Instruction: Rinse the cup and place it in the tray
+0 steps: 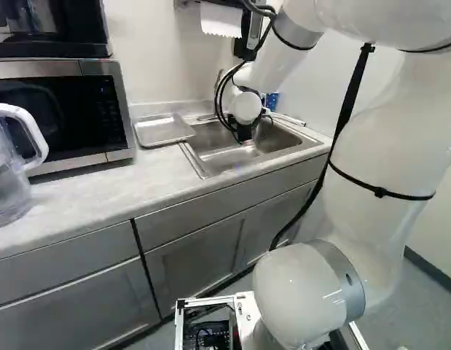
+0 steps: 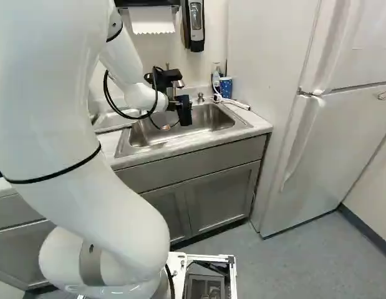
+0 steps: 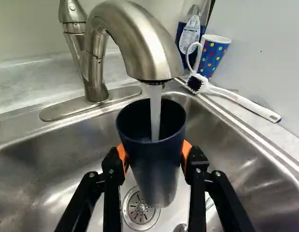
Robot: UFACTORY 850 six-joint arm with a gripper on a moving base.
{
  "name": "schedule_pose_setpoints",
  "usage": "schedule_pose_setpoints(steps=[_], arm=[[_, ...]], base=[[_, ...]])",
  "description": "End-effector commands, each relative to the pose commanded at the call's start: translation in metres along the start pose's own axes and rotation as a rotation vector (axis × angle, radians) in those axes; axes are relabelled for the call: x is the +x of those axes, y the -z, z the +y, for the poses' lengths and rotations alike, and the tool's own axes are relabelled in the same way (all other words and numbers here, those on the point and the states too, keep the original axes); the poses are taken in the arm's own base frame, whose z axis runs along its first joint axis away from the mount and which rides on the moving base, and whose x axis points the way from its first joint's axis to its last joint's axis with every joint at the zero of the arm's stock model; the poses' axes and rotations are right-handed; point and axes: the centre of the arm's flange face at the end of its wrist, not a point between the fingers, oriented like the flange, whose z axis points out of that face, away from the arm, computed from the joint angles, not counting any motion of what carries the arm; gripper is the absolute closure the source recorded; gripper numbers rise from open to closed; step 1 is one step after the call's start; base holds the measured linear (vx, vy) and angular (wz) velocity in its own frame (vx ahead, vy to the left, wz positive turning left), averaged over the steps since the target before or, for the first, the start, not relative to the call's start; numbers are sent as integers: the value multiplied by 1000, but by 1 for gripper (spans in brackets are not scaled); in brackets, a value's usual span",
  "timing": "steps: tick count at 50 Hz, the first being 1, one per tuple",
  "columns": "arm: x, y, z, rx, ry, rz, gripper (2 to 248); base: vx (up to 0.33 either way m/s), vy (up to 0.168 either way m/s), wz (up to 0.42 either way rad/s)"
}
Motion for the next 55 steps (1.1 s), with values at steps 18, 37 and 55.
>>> schedule_pose_setpoints(steps=[18, 37, 55], arm=[[0, 0, 0, 0, 0, 0, 126], [0, 0, 0, 0, 0, 0, 126], [0, 0, 0, 0, 0, 0, 126]], base=[[0, 0, 0], [0, 0, 0], [0, 0, 0]])
